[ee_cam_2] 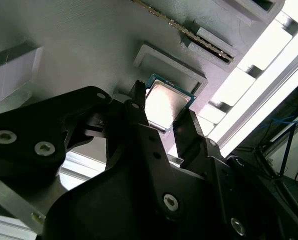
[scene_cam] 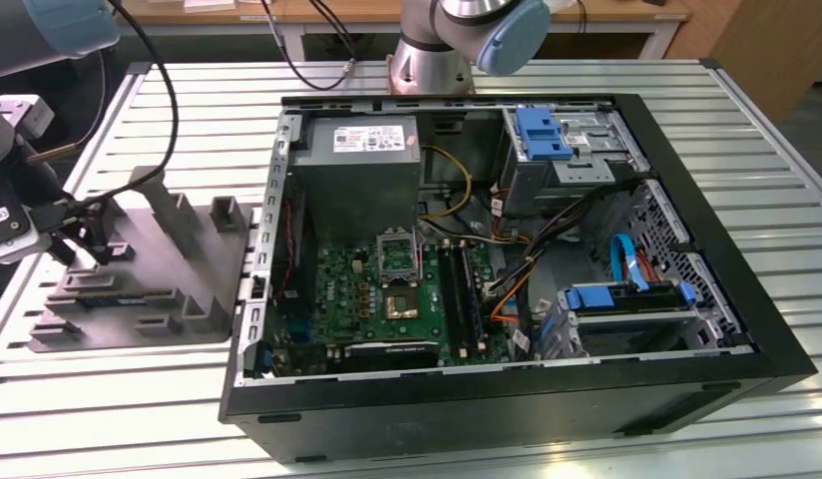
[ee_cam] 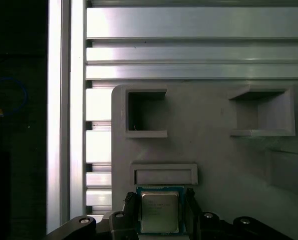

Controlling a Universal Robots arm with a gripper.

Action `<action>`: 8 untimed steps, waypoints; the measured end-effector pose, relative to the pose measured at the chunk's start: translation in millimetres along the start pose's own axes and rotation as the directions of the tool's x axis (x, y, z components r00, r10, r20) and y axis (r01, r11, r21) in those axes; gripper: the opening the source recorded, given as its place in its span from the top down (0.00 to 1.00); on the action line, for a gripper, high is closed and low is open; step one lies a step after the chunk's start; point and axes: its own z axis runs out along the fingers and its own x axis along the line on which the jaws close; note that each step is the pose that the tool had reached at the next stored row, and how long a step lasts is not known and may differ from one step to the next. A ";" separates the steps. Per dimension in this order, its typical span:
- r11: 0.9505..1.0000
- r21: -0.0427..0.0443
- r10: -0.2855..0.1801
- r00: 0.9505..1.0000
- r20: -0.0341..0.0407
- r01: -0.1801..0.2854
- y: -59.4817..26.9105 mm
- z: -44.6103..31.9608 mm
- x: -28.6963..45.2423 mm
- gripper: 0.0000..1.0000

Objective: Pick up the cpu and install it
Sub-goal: 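Pick up the cpu and move it towards the insertion slot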

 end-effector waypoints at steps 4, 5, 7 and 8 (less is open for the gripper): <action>1.000 0.000 0.000 1.000 0.000 0.000 0.0 -1.0 0.0 0.53; 1.000 0.000 0.000 1.000 0.000 0.000 0.0 -1.1 0.0 0.53; 1.000 0.000 0.000 1.000 0.000 0.000 0.1 -1.4 0.0 0.53; 1.000 0.000 0.000 1.000 0.000 0.000 0.1 -1.6 0.0 0.53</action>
